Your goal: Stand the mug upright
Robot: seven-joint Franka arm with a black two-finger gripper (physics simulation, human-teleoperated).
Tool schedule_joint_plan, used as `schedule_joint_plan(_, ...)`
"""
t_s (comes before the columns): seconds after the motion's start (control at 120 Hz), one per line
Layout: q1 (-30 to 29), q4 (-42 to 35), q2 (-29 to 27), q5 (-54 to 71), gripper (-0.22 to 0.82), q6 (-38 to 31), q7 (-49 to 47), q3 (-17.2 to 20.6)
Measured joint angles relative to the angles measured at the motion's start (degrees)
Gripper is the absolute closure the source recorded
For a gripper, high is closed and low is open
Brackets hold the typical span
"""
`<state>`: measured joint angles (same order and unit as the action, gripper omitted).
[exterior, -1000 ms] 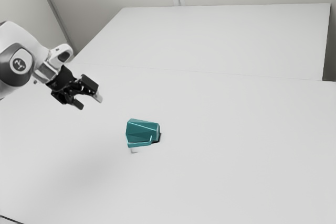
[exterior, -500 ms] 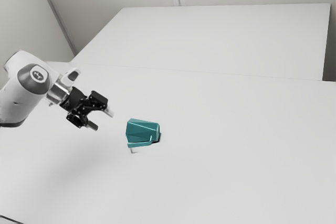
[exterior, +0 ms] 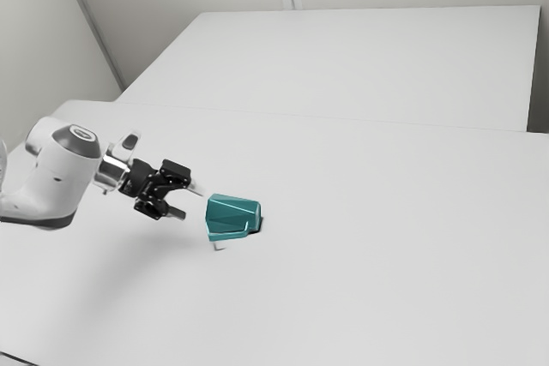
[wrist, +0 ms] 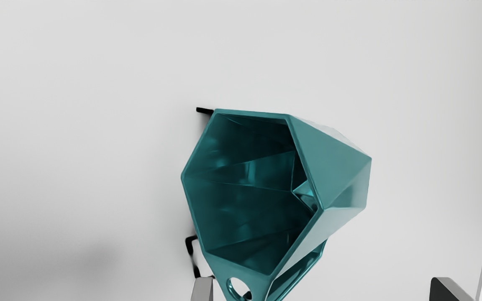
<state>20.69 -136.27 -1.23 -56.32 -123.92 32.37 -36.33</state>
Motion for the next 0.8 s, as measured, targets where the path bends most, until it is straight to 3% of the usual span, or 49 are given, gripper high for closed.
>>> schedule_joint_plan(0.375,1.4,0.3,3.1,-8.9,0.05,3.0,15.3,-4.1)
schedule_joint_plan(0.8,0.4,1.1,8.2,-16.6,0.06,8.9,28.9,-5.8)
